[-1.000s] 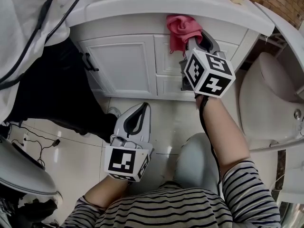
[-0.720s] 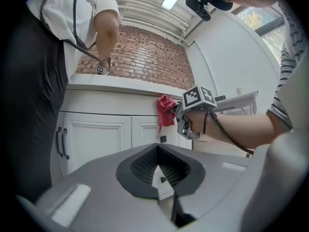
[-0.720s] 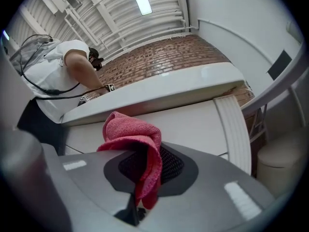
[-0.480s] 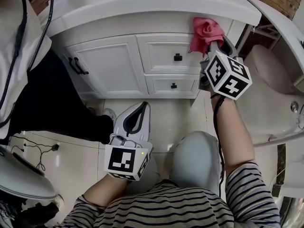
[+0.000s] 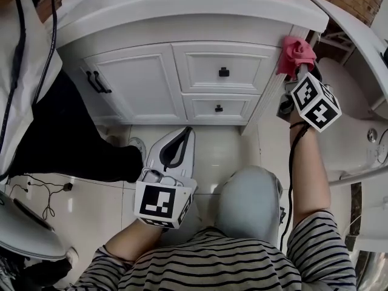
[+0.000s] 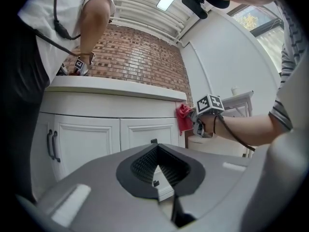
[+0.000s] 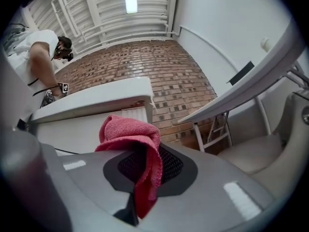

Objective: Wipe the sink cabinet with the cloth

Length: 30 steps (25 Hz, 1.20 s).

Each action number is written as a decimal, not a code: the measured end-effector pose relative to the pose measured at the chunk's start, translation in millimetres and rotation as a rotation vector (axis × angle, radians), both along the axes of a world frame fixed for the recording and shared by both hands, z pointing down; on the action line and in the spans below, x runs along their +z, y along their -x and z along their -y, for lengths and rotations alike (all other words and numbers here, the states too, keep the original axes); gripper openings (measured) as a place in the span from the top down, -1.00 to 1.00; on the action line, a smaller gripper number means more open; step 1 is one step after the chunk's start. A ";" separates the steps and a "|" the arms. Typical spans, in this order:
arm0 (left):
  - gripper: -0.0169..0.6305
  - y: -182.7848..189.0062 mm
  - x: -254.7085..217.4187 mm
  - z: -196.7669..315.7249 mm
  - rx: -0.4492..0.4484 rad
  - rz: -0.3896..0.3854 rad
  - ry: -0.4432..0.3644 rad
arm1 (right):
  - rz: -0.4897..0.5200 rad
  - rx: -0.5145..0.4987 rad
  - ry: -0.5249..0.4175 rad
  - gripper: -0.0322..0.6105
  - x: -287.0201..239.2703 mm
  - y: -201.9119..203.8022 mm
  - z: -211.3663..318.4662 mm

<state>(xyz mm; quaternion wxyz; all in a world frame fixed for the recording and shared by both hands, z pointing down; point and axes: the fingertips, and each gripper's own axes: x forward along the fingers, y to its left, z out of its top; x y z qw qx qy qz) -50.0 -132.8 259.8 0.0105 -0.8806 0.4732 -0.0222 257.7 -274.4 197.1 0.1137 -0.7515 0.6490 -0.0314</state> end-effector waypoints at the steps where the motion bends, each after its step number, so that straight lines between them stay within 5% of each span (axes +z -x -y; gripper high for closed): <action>1: 0.95 1.7 -0.7 -1.5 -0.002 -0.003 -0.002 | 0.014 0.004 -0.003 0.76 -0.3 -3.0 -6.0; 4: 0.94 7.3 -4.0 -5.1 -0.008 -0.011 -0.011 | 0.029 -0.053 -0.045 0.76 -10.7 16.3 -26.3; 8: 0.94 15.3 -4.0 -9.3 -0.015 -0.022 -0.013 | 0.060 -0.241 -0.079 0.76 -15.5 95.5 -37.1; 13: 0.94 31.0 -1.8 -13.7 -0.048 -0.028 -0.006 | 0.072 -0.480 -0.010 0.76 18.2 211.1 -17.2; 18: 0.95 50.6 6.2 -5.6 -0.081 -0.032 0.021 | 0.046 -0.579 0.079 0.76 63.5 283.9 21.4; 30: 0.95 58.0 19.0 6.5 -0.080 -0.023 0.049 | -0.065 -0.544 0.153 0.76 98.4 286.0 56.0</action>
